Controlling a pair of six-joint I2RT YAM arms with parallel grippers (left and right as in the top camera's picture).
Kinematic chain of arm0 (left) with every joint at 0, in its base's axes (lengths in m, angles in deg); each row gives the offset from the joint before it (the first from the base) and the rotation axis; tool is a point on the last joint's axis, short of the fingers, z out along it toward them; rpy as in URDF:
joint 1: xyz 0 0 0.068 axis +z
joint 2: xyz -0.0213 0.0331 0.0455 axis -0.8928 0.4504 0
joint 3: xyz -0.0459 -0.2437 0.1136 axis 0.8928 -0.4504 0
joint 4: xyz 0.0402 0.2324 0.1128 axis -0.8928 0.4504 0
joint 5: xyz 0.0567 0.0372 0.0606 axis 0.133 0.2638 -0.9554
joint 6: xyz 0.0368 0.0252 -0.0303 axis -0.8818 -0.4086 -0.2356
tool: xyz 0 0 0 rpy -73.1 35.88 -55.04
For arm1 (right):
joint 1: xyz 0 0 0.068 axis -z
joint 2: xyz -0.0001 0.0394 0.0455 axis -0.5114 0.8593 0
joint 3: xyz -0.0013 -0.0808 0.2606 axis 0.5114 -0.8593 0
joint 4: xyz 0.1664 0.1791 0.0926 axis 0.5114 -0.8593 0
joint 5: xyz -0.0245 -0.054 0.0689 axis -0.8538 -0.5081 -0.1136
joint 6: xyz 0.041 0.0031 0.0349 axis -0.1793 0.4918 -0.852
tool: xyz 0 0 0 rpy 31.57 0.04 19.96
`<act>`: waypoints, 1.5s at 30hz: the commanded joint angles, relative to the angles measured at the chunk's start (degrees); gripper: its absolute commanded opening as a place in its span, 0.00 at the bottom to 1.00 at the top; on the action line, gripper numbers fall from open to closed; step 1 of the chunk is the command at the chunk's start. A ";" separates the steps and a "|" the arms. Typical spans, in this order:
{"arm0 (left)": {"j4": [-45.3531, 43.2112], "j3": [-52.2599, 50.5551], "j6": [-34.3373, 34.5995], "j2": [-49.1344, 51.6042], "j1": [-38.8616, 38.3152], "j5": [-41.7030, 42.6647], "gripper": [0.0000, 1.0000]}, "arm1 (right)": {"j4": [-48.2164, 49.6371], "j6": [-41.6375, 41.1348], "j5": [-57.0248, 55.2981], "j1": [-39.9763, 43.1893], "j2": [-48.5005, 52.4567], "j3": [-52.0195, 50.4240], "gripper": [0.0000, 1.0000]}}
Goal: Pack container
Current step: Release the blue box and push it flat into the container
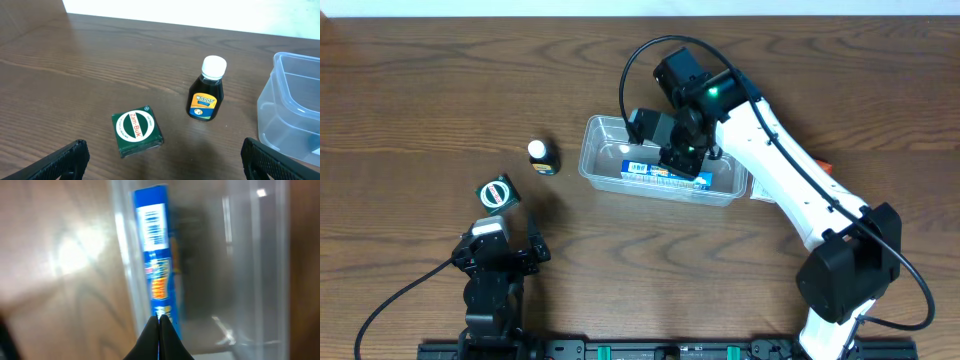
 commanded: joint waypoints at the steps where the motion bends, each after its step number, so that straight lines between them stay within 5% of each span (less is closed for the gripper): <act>1: 0.61 -1.09 0.72 -0.02 0.24 -0.09 0.98 | -1.57 0.85 6.08 -0.55 0.20 -1.01 0.01; 18: 0.61 -1.09 0.72 -0.02 0.24 -0.09 0.98 | 13.97 -3.63 -1.79 0.42 0.20 -13.44 0.01; 27: 0.61 -1.09 0.72 -0.02 0.24 -0.09 0.98 | 18.16 -13.84 -18.93 3.17 0.20 -13.46 0.01; 37: 0.61 -1.09 0.72 -0.02 0.24 -0.09 0.98 | 24.28 -18.01 -2.84 -0.61 0.28 -10.58 0.01; 45: 0.61 -1.09 0.72 -0.02 0.24 -0.09 0.98 | 32.87 -21.16 -2.51 -4.24 2.08 -10.60 0.01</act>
